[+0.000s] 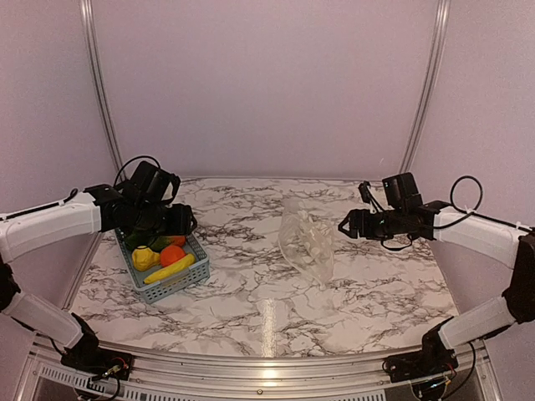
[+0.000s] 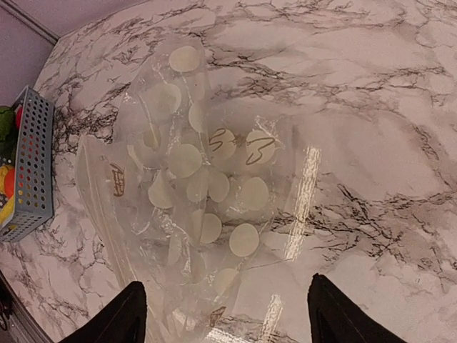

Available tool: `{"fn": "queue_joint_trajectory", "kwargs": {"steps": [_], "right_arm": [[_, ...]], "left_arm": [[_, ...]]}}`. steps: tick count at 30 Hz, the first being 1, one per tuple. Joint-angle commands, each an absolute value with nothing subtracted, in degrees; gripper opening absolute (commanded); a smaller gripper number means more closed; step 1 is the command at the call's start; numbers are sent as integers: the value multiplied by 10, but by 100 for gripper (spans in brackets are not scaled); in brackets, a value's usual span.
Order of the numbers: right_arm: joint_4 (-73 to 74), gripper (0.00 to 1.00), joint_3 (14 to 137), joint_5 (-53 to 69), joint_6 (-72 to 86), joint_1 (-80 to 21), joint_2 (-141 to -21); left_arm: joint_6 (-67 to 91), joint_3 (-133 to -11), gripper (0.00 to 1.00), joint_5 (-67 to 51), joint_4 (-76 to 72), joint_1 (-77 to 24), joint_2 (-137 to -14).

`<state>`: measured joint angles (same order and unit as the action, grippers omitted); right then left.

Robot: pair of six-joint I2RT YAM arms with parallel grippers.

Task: Place the food in the zip-top bag and seal the zipper
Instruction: Pick up the zipper food storage bag from the center of the board.

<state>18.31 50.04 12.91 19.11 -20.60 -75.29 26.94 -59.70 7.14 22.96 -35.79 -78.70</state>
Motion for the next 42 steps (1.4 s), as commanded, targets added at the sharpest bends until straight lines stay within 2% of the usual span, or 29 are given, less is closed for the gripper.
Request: {"fn": "queue_joint_trajectory", "kwargs": {"steps": [1, 8, 14, 24, 28, 30, 33, 35, 38, 42], "right_arm": [[201, 73, 561, 99, 142, -259, -793], [236, 68, 636, 71, 72, -315, -868], [226, 67, 645, 87, 65, -329, -880], [201, 65, 676, 87, 52, -342, -944], [201, 59, 729, 70, 42, -343, -996], [195, 51, 745, 64, 35, -343, -1018], [195, 26, 764, 57, 25, -345, -1040], [203, 14, 774, 59, 15, -349, -1036], [212, 2, 770, 67, -18, -368, -987], [206, 0, 733, 128, -62, -398, -888]], "left_arm": [[395, -626, 63, 140, 282, -368, -814], [383, -702, 63, 134, 228, -408, -878], [352, -732, 63, 58, 122, -438, -929], [341, -806, 63, 37, 116, -484, -1026], [343, -800, 64, 41, 113, -483, -1019], [342, -800, 64, 43, 114, -481, -1016], [354, -806, 64, 44, 117, -473, -1014], [368, -810, 64, 45, 122, -464, -1014], [402, -810, 66, 39, 124, -440, -1007], [431, -794, 67, 3, 93, -408, -988]]}}
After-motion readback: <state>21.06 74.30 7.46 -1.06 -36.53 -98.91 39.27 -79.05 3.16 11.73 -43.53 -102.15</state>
